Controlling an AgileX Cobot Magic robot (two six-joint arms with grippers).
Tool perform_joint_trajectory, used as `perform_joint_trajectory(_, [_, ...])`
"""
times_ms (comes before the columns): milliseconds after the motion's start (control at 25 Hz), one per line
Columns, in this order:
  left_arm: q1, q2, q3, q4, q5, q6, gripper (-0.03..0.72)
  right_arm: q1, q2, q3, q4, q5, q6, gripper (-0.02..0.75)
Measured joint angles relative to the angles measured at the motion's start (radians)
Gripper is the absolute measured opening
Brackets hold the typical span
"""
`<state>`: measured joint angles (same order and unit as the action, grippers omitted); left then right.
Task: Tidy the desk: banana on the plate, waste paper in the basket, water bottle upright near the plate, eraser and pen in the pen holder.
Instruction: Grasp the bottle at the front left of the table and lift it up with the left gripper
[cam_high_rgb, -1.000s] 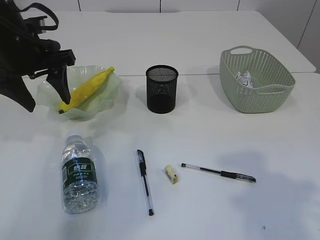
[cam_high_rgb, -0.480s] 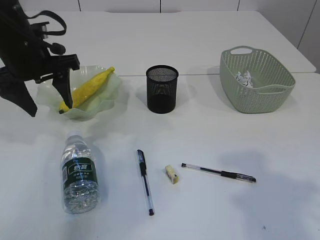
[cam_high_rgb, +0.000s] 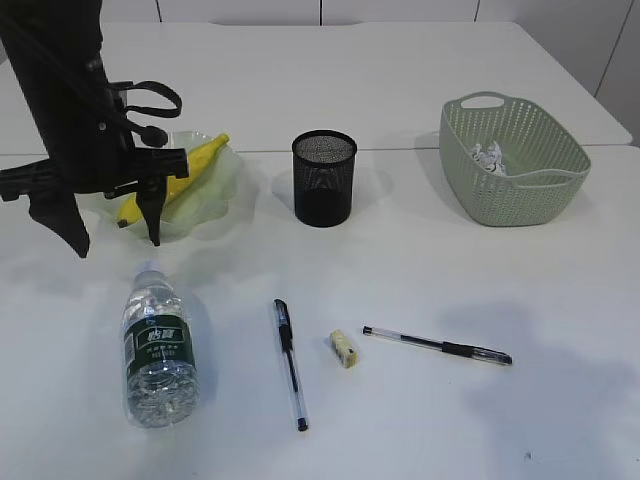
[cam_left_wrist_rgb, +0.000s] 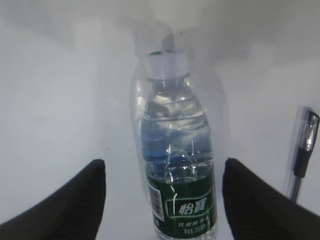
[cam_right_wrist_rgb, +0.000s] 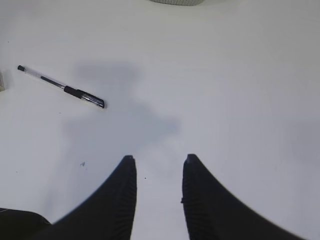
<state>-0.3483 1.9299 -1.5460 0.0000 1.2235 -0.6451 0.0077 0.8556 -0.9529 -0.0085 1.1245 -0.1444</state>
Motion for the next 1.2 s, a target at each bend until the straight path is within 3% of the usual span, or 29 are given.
perform_joint_trajectory(1200, [-0.033,0.13,0.0,-0.024,-0.008,-0.049,0.518,0.0,0.0,0.0,-0.005,0.0,0.002,0.239])
